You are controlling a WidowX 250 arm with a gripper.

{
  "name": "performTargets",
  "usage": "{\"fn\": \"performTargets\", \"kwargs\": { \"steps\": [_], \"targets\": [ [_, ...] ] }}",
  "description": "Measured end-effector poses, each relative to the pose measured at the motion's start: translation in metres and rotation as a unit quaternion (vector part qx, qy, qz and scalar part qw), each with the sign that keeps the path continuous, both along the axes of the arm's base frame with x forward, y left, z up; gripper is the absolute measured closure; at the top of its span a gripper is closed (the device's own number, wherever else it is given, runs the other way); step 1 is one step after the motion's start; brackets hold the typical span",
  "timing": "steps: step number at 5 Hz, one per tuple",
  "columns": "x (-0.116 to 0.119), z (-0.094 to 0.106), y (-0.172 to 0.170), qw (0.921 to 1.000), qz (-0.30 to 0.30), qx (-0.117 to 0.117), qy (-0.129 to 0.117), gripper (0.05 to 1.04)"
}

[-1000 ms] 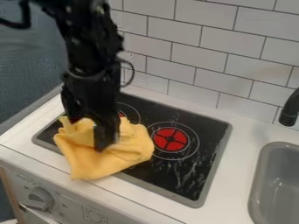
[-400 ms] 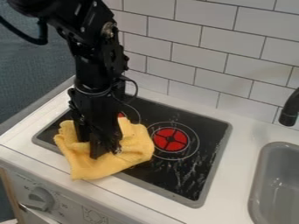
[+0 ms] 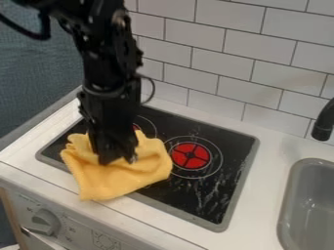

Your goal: Unfold the cloth from bottom left to top left

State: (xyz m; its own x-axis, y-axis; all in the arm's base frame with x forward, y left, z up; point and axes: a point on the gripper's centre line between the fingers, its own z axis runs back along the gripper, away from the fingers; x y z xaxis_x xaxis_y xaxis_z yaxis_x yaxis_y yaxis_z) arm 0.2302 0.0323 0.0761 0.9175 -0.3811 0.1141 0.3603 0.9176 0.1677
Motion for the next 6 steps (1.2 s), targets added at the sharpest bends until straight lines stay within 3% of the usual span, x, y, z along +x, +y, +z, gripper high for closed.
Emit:
{"fn": "performTargets", "kwargs": {
  "steps": [1, 2, 3, 4, 6],
  "targets": [
    [0.012, 0.018, 0.008, 0.9998, 0.016, -0.005, -0.008, 1.034],
    [0.041, 0.046, 0.025, 0.998, 0.057, -0.021, -0.018, 1.034],
    [0.08, 0.058, 0.051, 0.9941, 0.099, -0.04, -0.015, 1.034],
    [0.111, 0.041, 0.077, 0.9899, 0.135, -0.043, -0.004, 1.034],
    [0.121, 0.0, 0.102, 0.9926, 0.12, 0.012, -0.015, 1.034]
  ]
}}
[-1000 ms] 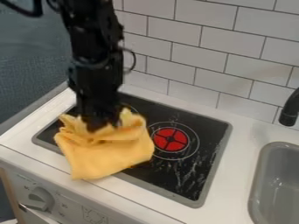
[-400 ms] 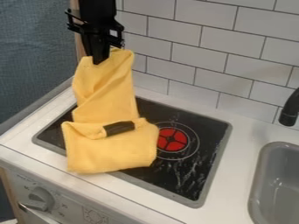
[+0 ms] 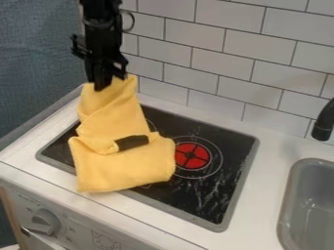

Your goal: Unfold the cloth from bottom left to top left

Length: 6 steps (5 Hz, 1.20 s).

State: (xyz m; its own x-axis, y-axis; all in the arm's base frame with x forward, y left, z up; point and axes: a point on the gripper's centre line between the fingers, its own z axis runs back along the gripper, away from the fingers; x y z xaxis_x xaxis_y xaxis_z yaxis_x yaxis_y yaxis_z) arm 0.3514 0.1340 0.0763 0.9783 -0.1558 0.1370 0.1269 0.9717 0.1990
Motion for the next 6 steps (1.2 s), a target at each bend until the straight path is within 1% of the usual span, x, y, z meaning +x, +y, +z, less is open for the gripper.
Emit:
{"fn": "performTargets", "kwargs": {
  "steps": [1, 2, 3, 4, 5, 6],
  "targets": [
    [0.0, -0.021, 0.009, 0.9998, 0.015, -0.001, 0.012, 1.034],
    [0.002, -0.029, 0.016, 0.9995, 0.027, -0.003, 0.016, 1.01],
    [0.002, -0.028, 0.018, 0.9988, 0.045, -0.001, 0.018, 0.857],
    [0.003, -0.028, 0.019, 0.9984, 0.054, -0.003, 0.014, 0.595],
    [0.002, -0.027, 0.02, 0.9982, 0.059, 0.002, 0.014, 0.283],
    [0.001, -0.026, 0.018, 0.9982, 0.058, -0.002, 0.019, 0.068]
  ]
}}
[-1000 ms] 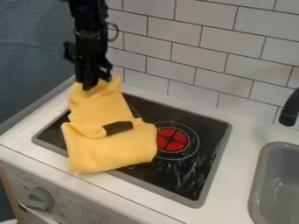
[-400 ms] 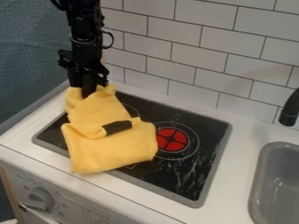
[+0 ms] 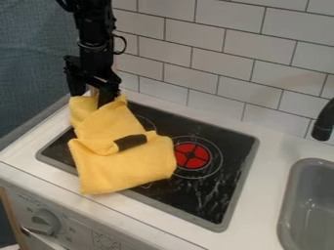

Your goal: Unfold the cloth from bottom left to top left

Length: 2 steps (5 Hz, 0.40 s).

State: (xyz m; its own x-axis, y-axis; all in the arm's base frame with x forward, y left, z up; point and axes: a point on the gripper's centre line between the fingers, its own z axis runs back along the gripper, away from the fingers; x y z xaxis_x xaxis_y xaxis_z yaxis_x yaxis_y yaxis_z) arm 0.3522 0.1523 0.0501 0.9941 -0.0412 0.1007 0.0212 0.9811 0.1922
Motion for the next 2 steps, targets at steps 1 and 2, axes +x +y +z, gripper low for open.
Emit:
{"fn": "performTargets", "kwargs": {
  "steps": [1, 2],
  "targets": [
    [-0.002, 0.02, 0.003, 0.9998, 0.006, -0.002, -0.017, 0.075],
    [-0.006, 0.044, 0.006, 0.9988, 0.013, -0.011, -0.046, 0.085]
  ]
}}
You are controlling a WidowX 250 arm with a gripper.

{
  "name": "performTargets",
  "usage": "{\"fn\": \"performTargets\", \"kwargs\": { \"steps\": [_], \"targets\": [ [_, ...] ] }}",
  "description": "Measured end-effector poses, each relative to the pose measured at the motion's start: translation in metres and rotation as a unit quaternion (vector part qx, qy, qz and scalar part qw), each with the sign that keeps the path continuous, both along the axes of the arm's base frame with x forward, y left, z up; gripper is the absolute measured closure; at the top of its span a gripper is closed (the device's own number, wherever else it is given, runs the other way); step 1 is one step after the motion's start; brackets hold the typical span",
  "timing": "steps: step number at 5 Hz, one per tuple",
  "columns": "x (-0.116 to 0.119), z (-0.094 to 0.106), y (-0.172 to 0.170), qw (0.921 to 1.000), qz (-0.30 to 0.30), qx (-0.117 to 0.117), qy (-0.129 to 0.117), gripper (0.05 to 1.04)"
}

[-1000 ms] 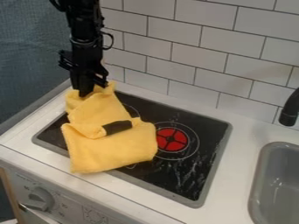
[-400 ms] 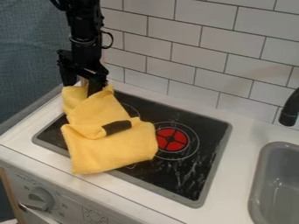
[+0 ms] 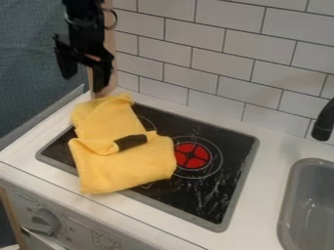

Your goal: Unfold the cloth from bottom left to top left

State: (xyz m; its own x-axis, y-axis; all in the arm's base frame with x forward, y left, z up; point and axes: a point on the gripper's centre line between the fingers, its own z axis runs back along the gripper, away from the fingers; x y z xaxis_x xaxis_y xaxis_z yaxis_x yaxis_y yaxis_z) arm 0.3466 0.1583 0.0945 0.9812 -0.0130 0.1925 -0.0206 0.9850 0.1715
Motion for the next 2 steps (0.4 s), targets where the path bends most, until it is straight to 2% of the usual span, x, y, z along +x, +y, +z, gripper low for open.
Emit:
{"fn": "performTargets", "kwargs": {
  "steps": [1, 2],
  "targets": [
    [-0.0027, 0.0133, -0.0056, 0.9997, -0.01, -0.02, -0.011, 0.085],
    [-0.0064, 0.0165, -0.005, 0.999, -0.022, -0.036, -0.013, 0.084]
  ]
}}
